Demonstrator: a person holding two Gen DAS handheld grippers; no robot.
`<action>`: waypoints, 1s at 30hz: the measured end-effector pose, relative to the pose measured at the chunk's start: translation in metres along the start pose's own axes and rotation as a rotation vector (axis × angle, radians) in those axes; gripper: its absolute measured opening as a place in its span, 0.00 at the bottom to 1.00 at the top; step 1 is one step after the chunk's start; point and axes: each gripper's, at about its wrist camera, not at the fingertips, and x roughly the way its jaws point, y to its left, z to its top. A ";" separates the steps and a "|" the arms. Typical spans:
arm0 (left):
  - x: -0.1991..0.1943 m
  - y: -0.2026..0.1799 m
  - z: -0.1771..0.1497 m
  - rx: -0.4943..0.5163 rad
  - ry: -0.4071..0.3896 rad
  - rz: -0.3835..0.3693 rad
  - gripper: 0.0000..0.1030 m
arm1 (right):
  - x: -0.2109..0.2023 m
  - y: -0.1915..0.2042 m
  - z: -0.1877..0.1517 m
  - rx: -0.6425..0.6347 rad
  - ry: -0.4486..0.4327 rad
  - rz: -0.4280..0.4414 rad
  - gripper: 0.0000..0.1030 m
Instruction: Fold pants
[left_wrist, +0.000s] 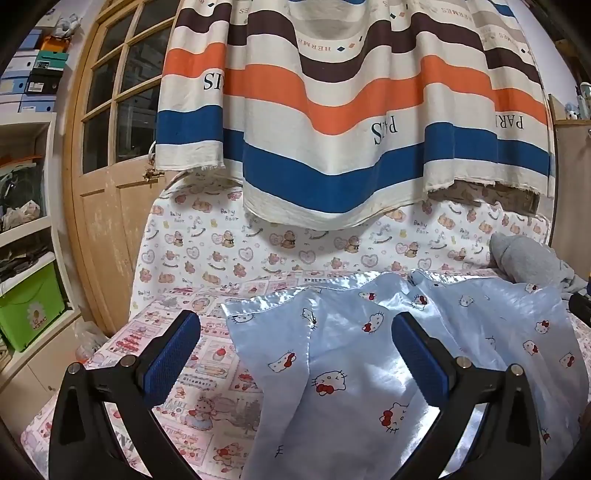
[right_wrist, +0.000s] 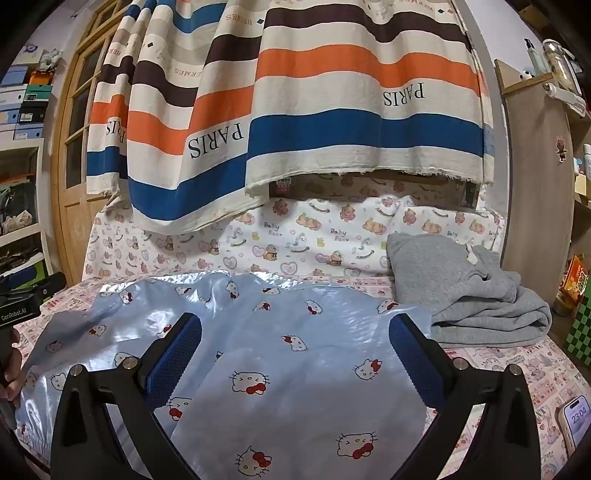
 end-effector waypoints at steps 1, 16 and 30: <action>0.000 0.000 0.000 -0.001 -0.001 0.005 1.00 | 0.001 0.001 0.000 -0.002 0.002 -0.001 0.99; 0.000 0.000 0.000 0.004 0.006 0.008 1.00 | 0.003 0.002 0.000 -0.010 0.006 0.010 0.99; 0.000 -0.002 0.000 0.013 -0.001 -0.003 1.00 | 0.000 -0.001 -0.001 -0.007 0.001 0.002 0.99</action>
